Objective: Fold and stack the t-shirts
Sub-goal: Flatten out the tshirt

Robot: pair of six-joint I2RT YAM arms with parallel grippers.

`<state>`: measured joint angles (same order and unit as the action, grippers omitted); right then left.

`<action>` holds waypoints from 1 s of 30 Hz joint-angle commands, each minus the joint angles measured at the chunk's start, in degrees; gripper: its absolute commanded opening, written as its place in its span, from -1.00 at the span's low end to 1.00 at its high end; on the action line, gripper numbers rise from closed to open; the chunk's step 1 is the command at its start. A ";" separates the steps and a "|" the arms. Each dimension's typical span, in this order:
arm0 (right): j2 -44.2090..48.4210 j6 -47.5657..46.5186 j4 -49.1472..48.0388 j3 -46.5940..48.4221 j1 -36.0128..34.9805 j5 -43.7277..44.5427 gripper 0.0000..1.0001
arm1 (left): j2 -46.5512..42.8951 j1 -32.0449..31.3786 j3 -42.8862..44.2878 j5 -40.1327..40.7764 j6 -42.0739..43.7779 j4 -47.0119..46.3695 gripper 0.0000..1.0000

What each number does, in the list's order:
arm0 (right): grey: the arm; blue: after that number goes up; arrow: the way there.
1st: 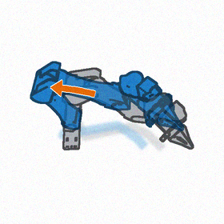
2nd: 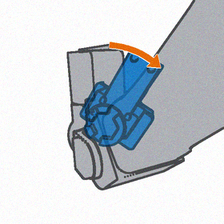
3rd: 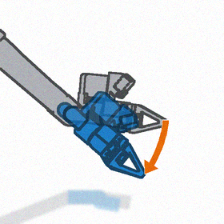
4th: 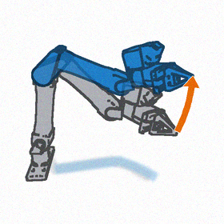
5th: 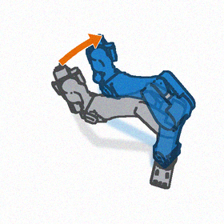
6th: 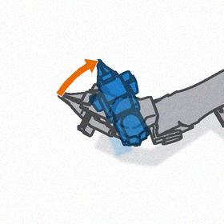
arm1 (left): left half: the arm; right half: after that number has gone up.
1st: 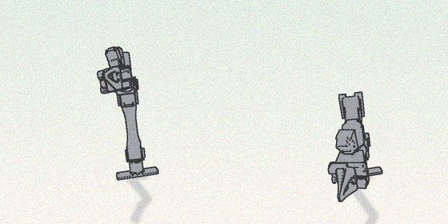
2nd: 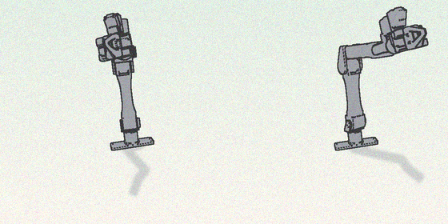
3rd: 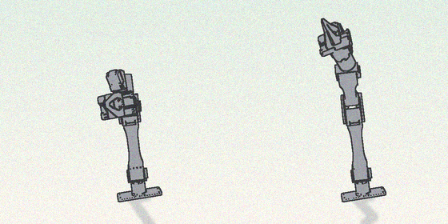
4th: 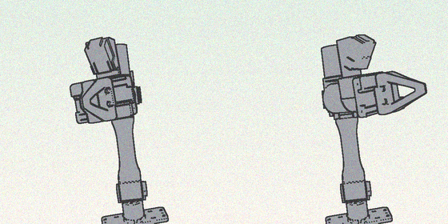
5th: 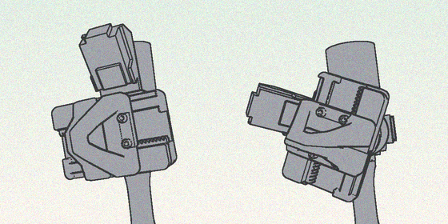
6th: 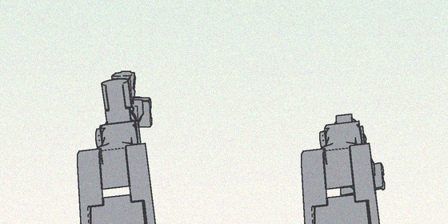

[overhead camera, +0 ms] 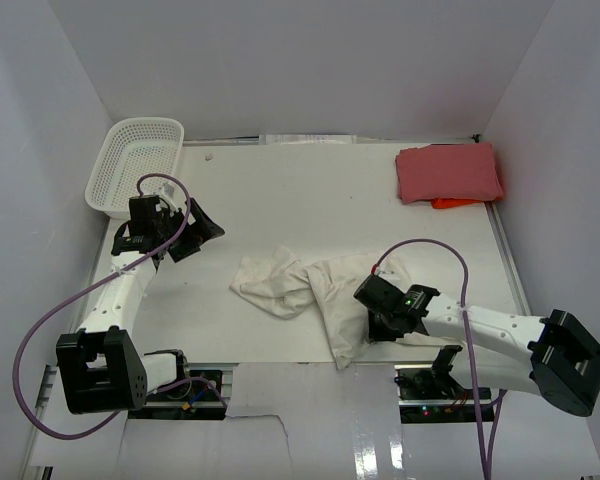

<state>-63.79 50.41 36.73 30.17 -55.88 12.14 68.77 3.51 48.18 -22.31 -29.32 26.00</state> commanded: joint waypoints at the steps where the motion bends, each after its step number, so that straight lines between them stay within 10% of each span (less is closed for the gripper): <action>1: -1.78 0.48 -5.88 -2.31 0.42 -2.12 -0.84 | -1.36 -0.34 1.47 -0.72 0.93 0.28 0.96; 9: -5.70 -9.00 -0.62 14.53 3.22 2.00 -0.85 | -0.05 -1.13 1.91 -1.43 1.46 0.28 0.96; 20: -23.65 -37.22 23.88 78.48 14.04 5.70 -0.85 | 4.35 -10.26 9.12 -2.92 8.23 3.27 0.96; 30: -9.08 -36.96 25.50 74.33 22.74 9.40 -0.85 | 9.97 -18.88 17.55 -10.03 12.17 -4.98 0.95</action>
<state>-77.19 15.68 61.32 105.01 -35.57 19.90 76.77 -13.08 62.02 -27.49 -20.45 26.30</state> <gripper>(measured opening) 0.086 0.975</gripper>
